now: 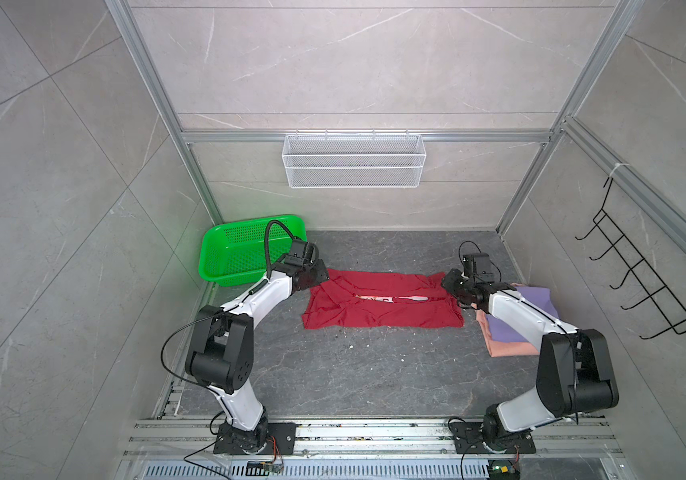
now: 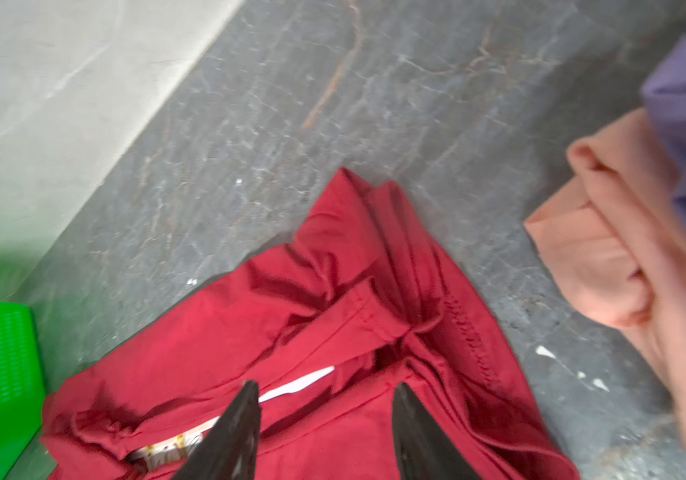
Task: Fold and stack the t-shirts
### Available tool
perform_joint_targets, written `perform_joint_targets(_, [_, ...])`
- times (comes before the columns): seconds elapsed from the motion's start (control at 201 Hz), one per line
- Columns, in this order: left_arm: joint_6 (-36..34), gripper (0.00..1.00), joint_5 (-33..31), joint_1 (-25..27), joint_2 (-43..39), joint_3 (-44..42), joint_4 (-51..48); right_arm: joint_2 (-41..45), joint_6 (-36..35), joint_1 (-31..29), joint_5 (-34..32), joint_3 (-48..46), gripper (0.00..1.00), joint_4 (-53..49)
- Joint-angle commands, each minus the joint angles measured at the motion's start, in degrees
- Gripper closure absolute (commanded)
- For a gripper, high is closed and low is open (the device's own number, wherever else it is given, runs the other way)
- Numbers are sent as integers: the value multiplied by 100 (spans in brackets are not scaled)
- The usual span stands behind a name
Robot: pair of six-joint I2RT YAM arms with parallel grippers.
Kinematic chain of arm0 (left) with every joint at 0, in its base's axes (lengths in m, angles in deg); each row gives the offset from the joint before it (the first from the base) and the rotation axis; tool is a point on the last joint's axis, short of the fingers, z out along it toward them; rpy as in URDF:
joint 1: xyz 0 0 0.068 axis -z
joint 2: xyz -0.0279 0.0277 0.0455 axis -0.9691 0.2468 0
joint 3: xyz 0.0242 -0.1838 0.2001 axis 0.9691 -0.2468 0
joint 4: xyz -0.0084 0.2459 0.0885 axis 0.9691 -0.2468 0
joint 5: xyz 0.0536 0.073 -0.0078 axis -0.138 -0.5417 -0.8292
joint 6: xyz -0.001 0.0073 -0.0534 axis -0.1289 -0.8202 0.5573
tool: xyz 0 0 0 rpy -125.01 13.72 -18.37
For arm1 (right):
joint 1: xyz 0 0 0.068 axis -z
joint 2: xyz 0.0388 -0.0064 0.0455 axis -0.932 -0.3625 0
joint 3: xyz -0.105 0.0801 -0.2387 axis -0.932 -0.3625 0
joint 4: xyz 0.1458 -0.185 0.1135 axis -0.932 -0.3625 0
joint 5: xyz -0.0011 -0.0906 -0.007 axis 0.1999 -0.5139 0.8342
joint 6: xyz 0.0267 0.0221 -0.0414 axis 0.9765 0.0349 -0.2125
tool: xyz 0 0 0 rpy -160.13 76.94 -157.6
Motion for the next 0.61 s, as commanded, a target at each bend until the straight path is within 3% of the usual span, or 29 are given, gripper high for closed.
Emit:
perform_joint_targets(0.0, [94,42,66,253,-151,-118,-99,-329,-164,-275,105,237,47,-9])
perform_joint_targets(0.299, [588,42,207,595,483,-324,304,-1821,-267,-560,256,1226,48,389])
perform_joint_targets(0.602, [1019,42,-141,639,1368,-77,356,-2678,-315,-558,347,1676,51,-97])
